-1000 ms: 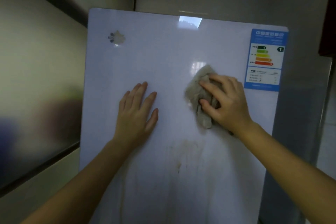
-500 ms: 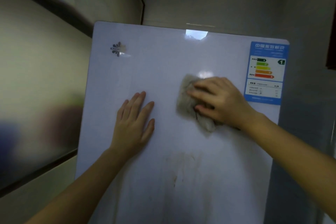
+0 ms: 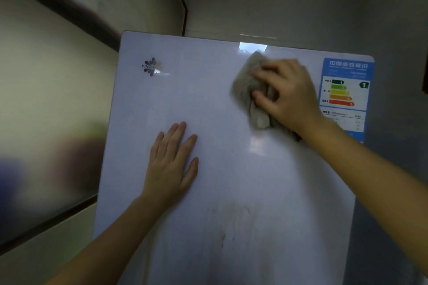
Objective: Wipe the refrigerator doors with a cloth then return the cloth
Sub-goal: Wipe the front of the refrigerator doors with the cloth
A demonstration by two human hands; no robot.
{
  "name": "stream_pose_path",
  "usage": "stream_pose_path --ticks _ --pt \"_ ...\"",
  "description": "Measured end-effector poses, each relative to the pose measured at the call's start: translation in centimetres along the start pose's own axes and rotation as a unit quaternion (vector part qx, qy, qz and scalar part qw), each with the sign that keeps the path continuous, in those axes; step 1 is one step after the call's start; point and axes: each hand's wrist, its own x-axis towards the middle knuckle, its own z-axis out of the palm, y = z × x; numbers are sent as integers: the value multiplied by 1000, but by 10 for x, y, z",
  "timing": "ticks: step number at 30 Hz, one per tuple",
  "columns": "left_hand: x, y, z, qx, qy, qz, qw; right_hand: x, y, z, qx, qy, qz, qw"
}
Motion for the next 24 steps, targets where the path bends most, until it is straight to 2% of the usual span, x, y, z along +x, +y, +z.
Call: stream_pose_path --ticks 2,4,6,8,9,10,12,14,16,18,21,22,24 --pt "-1 -1 1 2 0 1 1000 11 3 2 4 35 97 995" --pt "-1 -2 1 4 -4 4 1000 14 -4 7 4 25 102 994" --pt "-1 -3 0 7 -2 8 1000 11 -12 10 7 -24 -5 1000" --pt "-1 -3 0 13 1 13 1000 9 -11 9 -9 -69 -129 989" --pt "-1 -3 0 16 2 14 1000 11 -8 8 -17 -71 -139 988" --pt "0 -3 0 17 3 14 1000 14 -5 7 -16 -55 -110 992" --pt "-1 -4 1 17 4 13 1000 19 -2 6 7 1 21 1000" --pt "-1 -3 2 14 8 13 1000 20 -2 7 20 42 123 991" --pt "-1 -4 2 11 13 15 1000 20 -8 9 17 48 141 989" --pt "0 -4 1 14 15 17 1000 15 -15 12 20 17 81 996" --pt "0 -3 1 16 16 18 1000 11 -16 11 -1 -56 -87 995" --pt "0 -3 1 16 16 17 1000 12 -14 11 -8 -60 -103 993" --pt "-1 -3 2 15 17 15 1000 16 -11 10 -4 -32 -48 998"
